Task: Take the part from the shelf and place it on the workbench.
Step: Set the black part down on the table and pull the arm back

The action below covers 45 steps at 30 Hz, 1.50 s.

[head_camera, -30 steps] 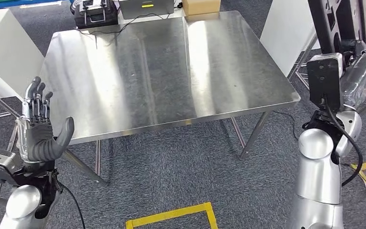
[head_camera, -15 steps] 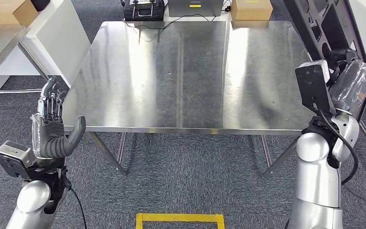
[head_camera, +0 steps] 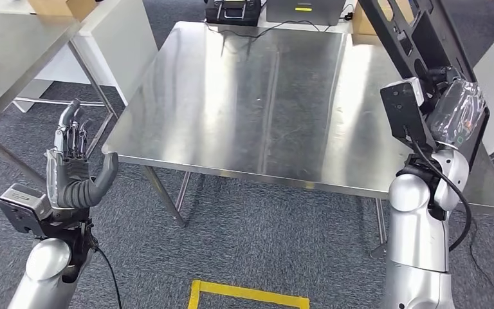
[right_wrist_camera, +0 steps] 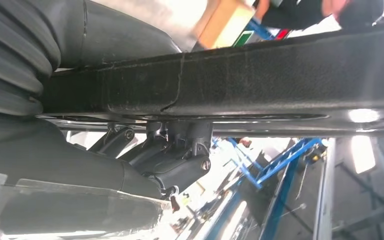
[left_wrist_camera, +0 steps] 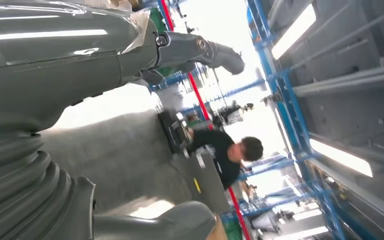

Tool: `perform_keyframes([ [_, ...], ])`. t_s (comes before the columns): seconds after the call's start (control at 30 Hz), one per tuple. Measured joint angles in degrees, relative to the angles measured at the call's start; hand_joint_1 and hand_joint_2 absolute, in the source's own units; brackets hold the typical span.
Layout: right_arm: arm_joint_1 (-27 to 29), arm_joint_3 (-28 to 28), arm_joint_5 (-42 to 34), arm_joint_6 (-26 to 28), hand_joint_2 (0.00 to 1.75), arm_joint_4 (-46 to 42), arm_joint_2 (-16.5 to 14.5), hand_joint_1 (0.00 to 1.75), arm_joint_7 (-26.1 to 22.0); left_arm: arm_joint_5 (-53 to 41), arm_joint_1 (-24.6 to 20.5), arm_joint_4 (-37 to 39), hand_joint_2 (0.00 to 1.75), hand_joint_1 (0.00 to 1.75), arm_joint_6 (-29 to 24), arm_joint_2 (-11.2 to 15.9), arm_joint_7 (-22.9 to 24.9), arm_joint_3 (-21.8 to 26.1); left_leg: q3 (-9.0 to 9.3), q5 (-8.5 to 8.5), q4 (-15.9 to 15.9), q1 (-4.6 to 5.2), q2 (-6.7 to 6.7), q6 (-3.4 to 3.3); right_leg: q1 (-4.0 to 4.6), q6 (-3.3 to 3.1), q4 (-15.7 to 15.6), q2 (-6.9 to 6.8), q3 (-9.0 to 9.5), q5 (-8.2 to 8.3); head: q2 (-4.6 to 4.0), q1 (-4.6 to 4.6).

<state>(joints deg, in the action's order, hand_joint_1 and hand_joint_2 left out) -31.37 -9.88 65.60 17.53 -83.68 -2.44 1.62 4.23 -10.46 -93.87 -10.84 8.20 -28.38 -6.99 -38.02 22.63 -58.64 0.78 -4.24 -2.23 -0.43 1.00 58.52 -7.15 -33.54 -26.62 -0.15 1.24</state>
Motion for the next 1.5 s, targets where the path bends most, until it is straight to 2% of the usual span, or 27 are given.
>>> perform_keyframes([
  [0.07,-0.27,0.01,0.05,0.00,1.75,0.32,-0.19,1.75,0.00,0.07,-0.06,0.07,1.75,0.00,-0.05,0.08,0.03,-0.03,0.26,-0.21,0.64,-0.07,1.58,-0.22,0.00,0.58,-0.05,-0.89,0.30,-0.33,0.00,0.04],
  [0.1,-0.46,0.01,0.07,0.07,1.75,0.50,-0.28,1.75,-0.02,0.11,-0.12,0.09,1.75,0.00,-0.08,0.10,0.01,-0.04,0.57,-0.43,1.09,-0.28,2.21,-0.43,-0.03,0.77,0.66,0.16,0.10,-0.80,0.00,0.03],
  [0.13,-0.71,0.03,0.01,0.27,1.75,0.72,-0.33,1.75,-0.12,0.19,-0.27,0.14,1.75,0.00,-0.10,0.11,0.03,-0.07,0.88,-0.65,1.51,-0.52,2.85,-0.62,-0.07,0.79,2.62,1.90,-0.83,-1.70,0.00,-0.08],
  [0.2,-1.03,0.07,-0.16,0.84,1.75,1.31,-0.28,1.75,-0.34,0.40,-0.51,0.25,1.75,0.00,-0.16,0.02,0.04,-0.15,1.12,-0.84,1.87,-0.80,3.98,-0.89,-0.28,0.52,9.65,5.79,-4.58,-4.35,0.00,-0.25],
  [0.23,-1.08,0.11,-0.27,1.07,1.75,1.63,-0.22,1.75,-0.43,0.50,-0.52,0.30,1.75,0.00,-0.22,-0.04,0.08,-0.20,1.12,-0.82,1.86,-0.81,4.64,-0.93,-0.30,0.48,13.38,6.59,-6.76,-5.47,0.00,-0.36],
  [0.27,-1.07,0.18,-0.34,1.18,1.75,1.93,-0.17,1.75,-0.44,0.55,-0.46,0.32,1.75,0.00,-0.32,-0.10,0.08,-0.25,1.13,-0.79,1.83,-0.81,5.24,-0.92,-0.31,0.69,15.54,6.88,-8.24,-5.80,0.00,-0.39],
  [0.3,-1.09,0.25,-0.39,1.22,1.75,2.20,-0.16,1.75,-0.44,0.55,-0.42,0.32,1.75,0.00,-0.46,-0.14,0.09,-0.30,1.15,-0.75,1.78,-0.82,5.80,-0.88,-0.32,1.10,15.58,6.98,-8.73,-5.19,0.00,-0.43],
  [0.33,-1.15,0.30,-0.44,1.23,1.75,2.43,-0.16,1.75,-0.44,0.55,-0.41,0.32,1.75,0.00,-0.64,-0.17,0.09,-0.32,1.17,-0.67,1.68,-0.86,6.30,-0.77,-0.39,1.64,13.40,7.00,-8.14,-3.71,0.00,-0.46],
  [0.4,-1.50,0.32,-0.44,1.23,1.75,2.91,-0.18,1.75,-0.47,0.55,-0.40,0.32,1.75,0.00,-0.96,-0.21,0.09,-0.33,1.09,-0.32,1.20,-0.88,7.07,-0.27,-0.72,2.59,5.45,7.18,-4.99,0.05,0.00,-0.55],
  [0.47,-1.85,0.31,-0.28,1.22,1.75,3.62,-0.22,1.75,-0.48,0.55,-0.43,0.32,1.75,0.00,-1.13,-0.16,0.14,-0.32,0.71,0.06,0.61,-0.69,7.52,0.20,-0.99,2.41,0.54,7.42,-2.87,1.97,0.00,-0.62],
  [0.5,-1.94,0.32,-0.12,1.22,1.75,4.07,-0.27,1.75,-0.44,0.55,-0.45,0.33,1.75,0.00,-1.16,-0.11,0.22,-0.31,0.53,0.11,0.43,-0.56,7.62,0.13,-0.99,2.08,0.08,7.50,-2.64,2.07,0.00,-0.67],
  [0.6,-2.21,0.34,0.66,1.22,1.75,5.13,-0.50,1.75,-0.27,0.52,-0.63,0.51,1.75,0.00,-1.13,0.04,0.76,-0.30,0.60,-0.01,0.51,-0.49,7.53,-0.44,-0.90,1.75,-0.03,7.55,-2.55,2.22,0.00,-0.63],
  [0.8,-2.54,0.33,2.88,1.23,1.75,6.41,-0.62,1.75,0.31,-0.10,-1.89,1.55,1.75,0.00,-0.06,0.15,1.29,-0.39,1.07,0.00,1.05,-0.52,7.16,-0.42,-0.72,1.33,-0.03,7.87,-2.49,2.20,0.00,-0.65],
  [0.9,-2.56,0.34,3.76,1.23,1.75,6.83,-0.65,1.75,0.71,-0.54,-2.39,2.11,1.75,0.00,0.53,0.15,1.39,-0.50,1.02,0.09,1.02,-0.53,7.11,-0.12,-0.80,1.29,-0.13,7.87,-2.45,2.18,0.00,-0.66],
  [0.97,-2.64,0.35,4.09,1.21,1.75,7.04,-0.73,1.75,0.87,-0.85,-2.64,2.35,1.75,0.00,0.96,0.25,1.51,-0.52,1.16,0.36,1.45,-0.36,7.11,-0.23,-1.03,1.50,-0.16,7.87,-2.18,2.49,0.00,-0.63],
  [1.0,-2.69,0.35,4.23,1.20,1.75,7.15,-0.78,1.75,0.94,-1.02,-2.78,2.45,1.75,0.00,1.14,0.32,1.58,-0.52,1.45,0.54,2.03,-0.17,7.10,-0.47,-1.12,1.97,0.05,7.86,-1.97,2.99,0.00,-0.63],
  [1.07,-2.83,0.37,4.51,1.15,1.75,7.38,-0.87,1.75,1.08,-1.25,-3.05,2.57,1.75,0.00,1.33,0.44,1.67,-0.51,3.34,0.64,3.88,-0.14,7.12,-1.31,-0.94,2.61,1.20,7.73,-2.13,3.32,0.00,-0.63],
  [1.1,-2.97,0.38,4.62,1.13,1.75,7.50,-0.92,1.75,1.10,-1.28,-3.25,2.64,1.75,0.00,1.35,0.47,1.69,-0.50,4.27,0.72,4.39,-0.24,7.10,-1.59,-0.93,2.73,2.23,7.65,-2.67,2.78,0.00,-0.69],
  [1.17,-3.31,0.37,4.79,1.09,1.75,7.73,-0.97,1.75,1.14,-1.32,-3.51,2.84,1.75,0.00,1.39,0.51,1.79,-0.49,5.43,0.99,4.74,-0.55,7.02,-1.82,-0.91,2.46,7.05,7.59,-5.39,0.28,0.00,-0.82],
  [1.23,-3.44,0.38,4.88,1.06,1.75,8.07,-0.98,1.75,1.19,-1.33,-3.48,3.20,1.75,0.00,1.48,0.51,1.89,-0.52,5.72,1.44,4.63,-0.97,6.97,-1.44,-1.14,3.08,12.76,7.61,-9.15,-1.74,0.00,-0.92],
  [1.27,-3.41,0.40,4.94,1.04,1.75,8.30,-0.98,1.75,1.21,-1.33,-3.41,3.39,1.75,0.00,1.52,0.51,1.90,-0.54,5.92,1.77,4.52,-1.26,7.01,-1.09,-1.43,3.80,13.59,7.59,-10.05,-1.72,0.00,-0.90],
  [1.3,-3.41,0.42,5.02,1.03,1.75,8.54,-0.99,1.75,1.23,-1.33,-3.35,3.60,1.75,0.00,1.57,0.51,1.90,-0.55,6.23,2.22,4.32,-1.65,7.08,-0.61,-1.83,4.82,12.15,7.57,-9.76,-0.68,0.00,-0.92],
  [1.37,-3.43,0.44,5.21,1.03,1.75,9.06,-0.99,1.75,1.21,-1.32,-3.29,3.92,1.75,0.00,1.65,0.52,1.91,-0.55,6.86,3.68,3.35,-2.50,7.17,0.62,-2.78,7.00,5.26,7.59,-6.88,2.69,0.00,-0.95],
  [1.4,-3.51,0.42,5.30,1.03,1.75,9.42,-0.97,1.75,1.18,-1.31,-3.29,4.04,1.75,0.00,1.69,0.56,1.92,-0.52,7.00,4.54,2.65,-2.77,7.20,1.32,-2.96,7.38,2.28,7.74,-5.62,3.43,0.00,-1.16],
  [1.43,-3.53,0.38,5.35,1.03,1.75,9.78,-0.97,1.75,1.13,-1.30,-3.29,4.14,1.75,0.00,1.75,0.59,1.92,-0.49,6.85,5.34,2.06,-2.87,7.26,1.86,-3.04,6.69,0.74,7.92,-4.79,3.52,0.00,-1.28],
  [1.47,-3.50,0.39,5.43,1.03,1.75,10.10,-0.97,1.75,1.13,-1.32,-3.27,4.23,1.75,0.00,1.83,0.63,1.92,-0.46,6.79,5.94,1.68,-2.86,7.30,2.27,-2.90,5.61,0.55,8.10,-4.63,2.98,0.00,-1.28],
  [1.5,-3.48,0.44,5.47,1.04,1.75,10.34,-0.98,1.75,1.14,-1.30,-3.24,4.28,1.75,0.00,1.85,0.67,1.91,-0.42,6.79,6.25,1.40,-2.88,7.34,2.48,-2.75,4.12,0.70,8.21,-4.48,2.21,0.00,-1.20],
])
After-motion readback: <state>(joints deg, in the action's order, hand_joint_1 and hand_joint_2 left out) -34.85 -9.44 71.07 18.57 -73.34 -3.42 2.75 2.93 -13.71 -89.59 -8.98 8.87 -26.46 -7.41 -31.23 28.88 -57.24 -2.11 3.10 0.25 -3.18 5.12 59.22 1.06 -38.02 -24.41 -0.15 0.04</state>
